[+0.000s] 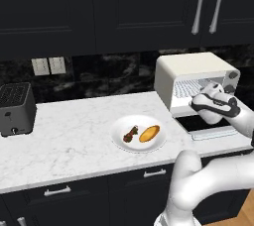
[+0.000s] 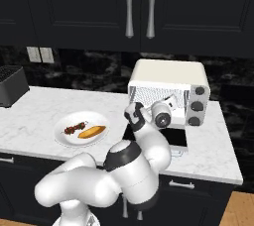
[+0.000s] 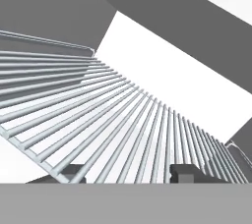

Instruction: Pick up the kebab skewer and baguette bread, and place them inside the toaster oven. Close the toaster oven door and start by setting the timer.

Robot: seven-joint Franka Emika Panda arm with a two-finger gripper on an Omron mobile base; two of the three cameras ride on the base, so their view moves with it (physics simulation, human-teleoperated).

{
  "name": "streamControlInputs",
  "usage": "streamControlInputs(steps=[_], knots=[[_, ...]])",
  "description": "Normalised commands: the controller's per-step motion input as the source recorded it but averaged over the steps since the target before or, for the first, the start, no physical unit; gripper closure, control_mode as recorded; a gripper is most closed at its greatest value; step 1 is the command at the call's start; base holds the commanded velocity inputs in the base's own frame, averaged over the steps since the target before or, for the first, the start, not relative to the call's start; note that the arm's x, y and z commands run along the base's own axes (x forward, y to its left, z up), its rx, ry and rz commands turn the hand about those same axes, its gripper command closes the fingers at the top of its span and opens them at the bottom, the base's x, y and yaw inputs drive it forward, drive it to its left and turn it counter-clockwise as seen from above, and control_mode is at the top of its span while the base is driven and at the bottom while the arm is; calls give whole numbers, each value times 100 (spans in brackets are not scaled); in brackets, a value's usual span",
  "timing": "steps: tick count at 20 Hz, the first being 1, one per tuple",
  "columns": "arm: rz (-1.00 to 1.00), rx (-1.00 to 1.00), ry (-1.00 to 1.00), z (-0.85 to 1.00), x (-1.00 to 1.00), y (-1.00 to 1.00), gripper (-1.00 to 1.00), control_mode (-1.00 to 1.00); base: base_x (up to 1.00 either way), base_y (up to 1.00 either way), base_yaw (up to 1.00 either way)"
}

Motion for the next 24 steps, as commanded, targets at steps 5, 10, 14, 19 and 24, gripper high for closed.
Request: streamControlInputs(steps=[5,10,14,19,24], knots=[[0,10,12,5,-42,-2,100,-100,0,0,0],[0,11,9,1,-44,-4,100,-100,0,0,0],[0,10,3,1,-44,-7,100,-100,0,0,0],[0,10,6,1,-44,-7,100,-100,0,0,0],[0,12,9,21,-45,0,100,-100,0,0,0]])
